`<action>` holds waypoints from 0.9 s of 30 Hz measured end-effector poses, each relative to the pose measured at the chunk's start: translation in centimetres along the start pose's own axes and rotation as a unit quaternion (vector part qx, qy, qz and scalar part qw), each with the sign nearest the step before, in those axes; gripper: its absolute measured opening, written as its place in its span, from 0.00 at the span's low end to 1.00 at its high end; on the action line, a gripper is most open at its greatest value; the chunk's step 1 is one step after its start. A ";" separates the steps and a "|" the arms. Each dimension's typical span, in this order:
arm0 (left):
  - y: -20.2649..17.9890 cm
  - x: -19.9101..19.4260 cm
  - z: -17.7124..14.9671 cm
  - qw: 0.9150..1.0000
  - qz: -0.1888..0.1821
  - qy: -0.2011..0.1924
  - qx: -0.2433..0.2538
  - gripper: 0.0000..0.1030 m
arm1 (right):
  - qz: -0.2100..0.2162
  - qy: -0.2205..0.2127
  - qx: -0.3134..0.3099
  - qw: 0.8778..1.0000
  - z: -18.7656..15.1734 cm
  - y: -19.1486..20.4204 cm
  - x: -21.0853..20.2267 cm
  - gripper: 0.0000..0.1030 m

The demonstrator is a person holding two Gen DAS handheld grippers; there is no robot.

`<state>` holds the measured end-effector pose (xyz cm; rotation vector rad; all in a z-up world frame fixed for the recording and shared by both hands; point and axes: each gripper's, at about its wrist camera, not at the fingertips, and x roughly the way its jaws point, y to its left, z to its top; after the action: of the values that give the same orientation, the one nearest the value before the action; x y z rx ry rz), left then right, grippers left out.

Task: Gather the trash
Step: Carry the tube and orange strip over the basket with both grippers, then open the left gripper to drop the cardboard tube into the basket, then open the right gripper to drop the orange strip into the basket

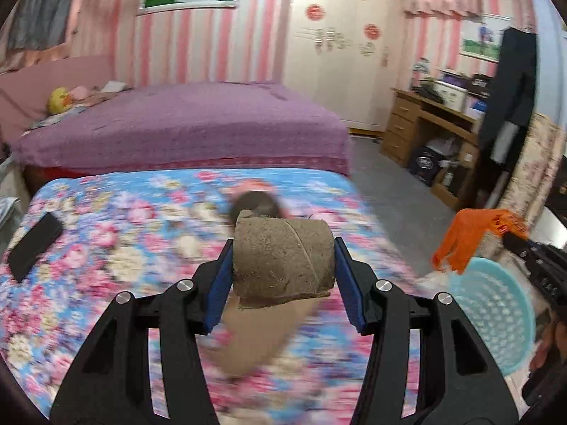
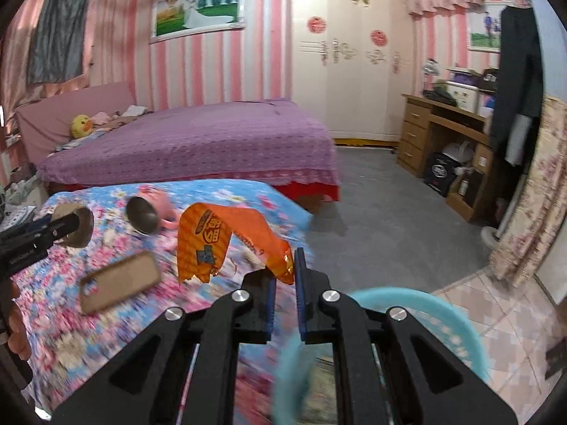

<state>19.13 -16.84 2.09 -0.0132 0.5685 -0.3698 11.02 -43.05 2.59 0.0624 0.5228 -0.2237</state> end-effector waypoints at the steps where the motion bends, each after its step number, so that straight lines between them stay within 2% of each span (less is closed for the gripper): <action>1: -1.6 -0.1 -0.1 1.000 -0.013 0.001 0.005 0.51 | -0.010 0.002 0.003 1.000 -0.4 -1.5 -0.8 0.10; 7: -10.7 0.0 -1.3 0.997 -0.054 0.016 0.051 0.51 | -0.053 0.010 0.021 0.998 -2.4 -7.9 -3.5 0.10; 13: -18.1 0.7 -3.8 0.991 -0.093 0.041 0.091 0.51 | -0.086 0.030 0.042 0.995 -4.6 -12.6 -3.9 0.10; 19: -21.8 2.2 -5.5 0.986 -0.104 0.054 0.116 0.51 | -0.107 0.042 0.054 0.992 -6.2 -14.8 -3.2 0.10; 22: -22.9 3.1 -6.0 0.986 -0.105 0.060 0.116 0.52 | -0.102 0.044 0.067 0.992 -7.1 -15.3 -2.3 0.10; 25: -23.3 4.1 -6.3 0.986 -0.104 0.068 0.115 0.62 | -0.099 0.048 0.071 0.991 -7.8 -15.4 -1.6 0.10; 27: -23.0 4.3 -6.4 0.986 -0.098 0.068 0.113 0.77 | -0.098 0.046 0.072 0.992 -8.1 -15.4 -1.2 0.12</action>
<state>11.29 -39.26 -2.96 0.1772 0.6603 -0.6295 2.50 -56.89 -3.88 0.1632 0.6044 -0.4522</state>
